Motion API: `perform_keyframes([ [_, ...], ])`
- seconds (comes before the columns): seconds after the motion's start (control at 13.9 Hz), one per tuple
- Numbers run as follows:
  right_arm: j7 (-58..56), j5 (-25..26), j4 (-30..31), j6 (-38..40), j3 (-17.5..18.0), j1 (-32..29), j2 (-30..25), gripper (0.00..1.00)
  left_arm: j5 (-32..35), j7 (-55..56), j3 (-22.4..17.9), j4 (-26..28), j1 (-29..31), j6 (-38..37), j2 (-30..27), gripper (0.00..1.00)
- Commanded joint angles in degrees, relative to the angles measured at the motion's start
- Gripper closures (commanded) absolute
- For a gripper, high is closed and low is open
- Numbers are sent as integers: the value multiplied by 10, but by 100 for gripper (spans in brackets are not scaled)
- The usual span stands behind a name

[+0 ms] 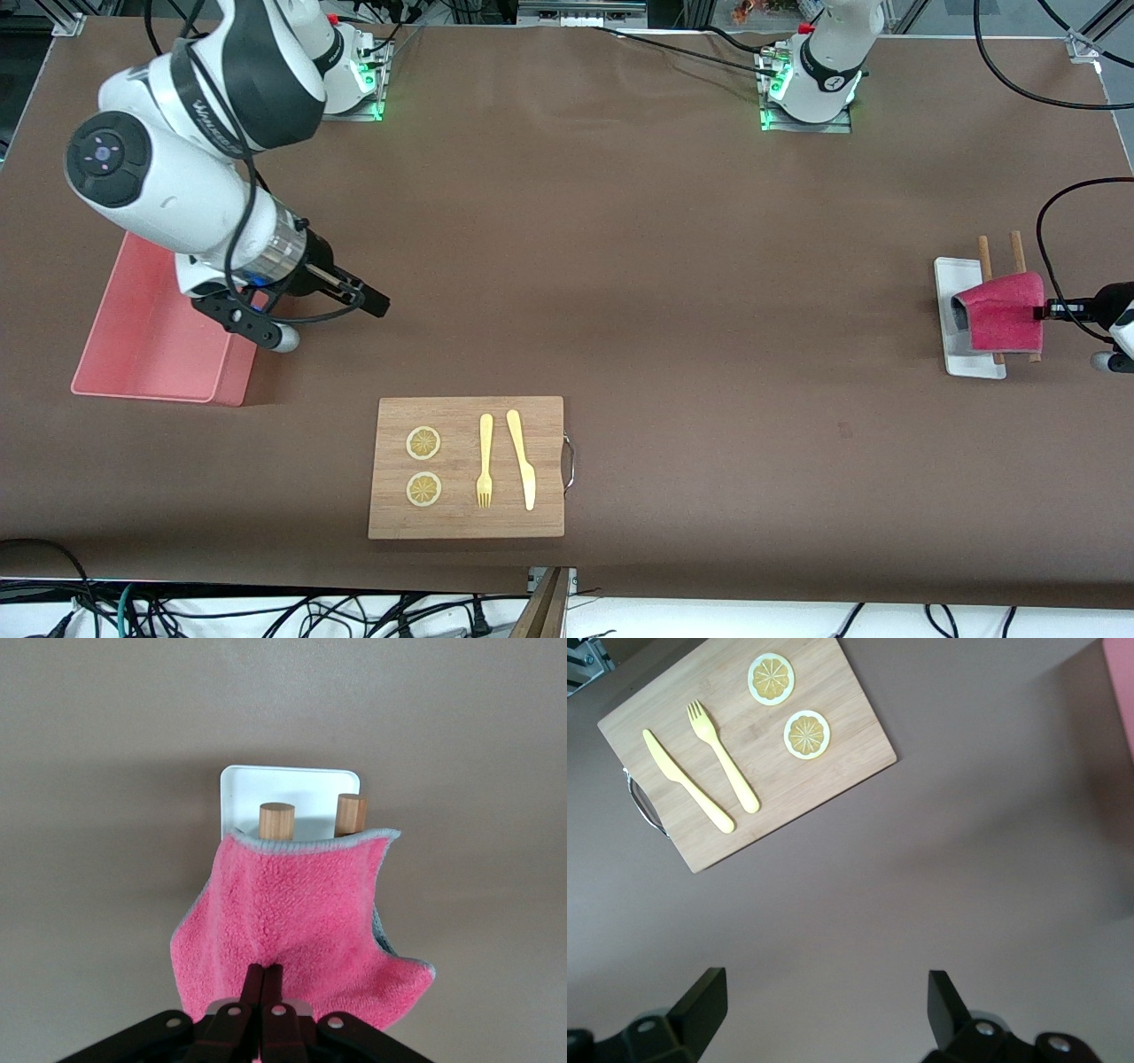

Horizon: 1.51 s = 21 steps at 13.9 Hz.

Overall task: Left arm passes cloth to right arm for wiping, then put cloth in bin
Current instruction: 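Close the left gripper on the cloth while the right gripper moves inward, then lift the cloth off the pegs with the left gripper toward the right gripper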

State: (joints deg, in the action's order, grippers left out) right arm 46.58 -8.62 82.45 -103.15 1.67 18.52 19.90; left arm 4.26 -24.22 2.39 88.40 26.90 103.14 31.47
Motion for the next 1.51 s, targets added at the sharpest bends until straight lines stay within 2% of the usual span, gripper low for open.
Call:
perform_keyframes([
  [0.0, 32, -8, -5, -23, -4, 14, 18, 0, -13, -14, 3, -17, 2, -12, 3, 100],
  [0.14, 67, -38, -5, -47, -4, 25, 30, 0, -14, -14, 5, -46, -2, -53, -1, 100],
  [0.29, 95, -69, -5, -74, -4, 29, 37, 0, -13, -13, 16, -106, -4, -128, -1, 100],
  [0.5, 98, -71, -5, -82, -4, 41, 43, 0, -14, -7, 39, -160, -12, -193, -6, 100],
  [0.65, 103, -72, -5, -89, -4, 52, 45, 0, -14, 7, 76, -173, -13, -224, -11, 100],
  [0.79, 156, -72, -5, -116, -4, 61, 49, 0, -15, 56, 125, -190, -13, -253, -17, 100],
  [1.08, 212, -77, -5, -173, -4, 93, 68, 0, -71, 254, 231, -193, -21, -269, -17, 100],
  [1.15, 227, -83, -5, -187, -4, 100, 71, 0, -86, 318, 244, -193, -40, -269, -15, 100],
  [1.44, 222, -90, -5, -199, -3, 114, 81, 0, -134, 525, 246, -210, -160, -252, -8, 100],
])
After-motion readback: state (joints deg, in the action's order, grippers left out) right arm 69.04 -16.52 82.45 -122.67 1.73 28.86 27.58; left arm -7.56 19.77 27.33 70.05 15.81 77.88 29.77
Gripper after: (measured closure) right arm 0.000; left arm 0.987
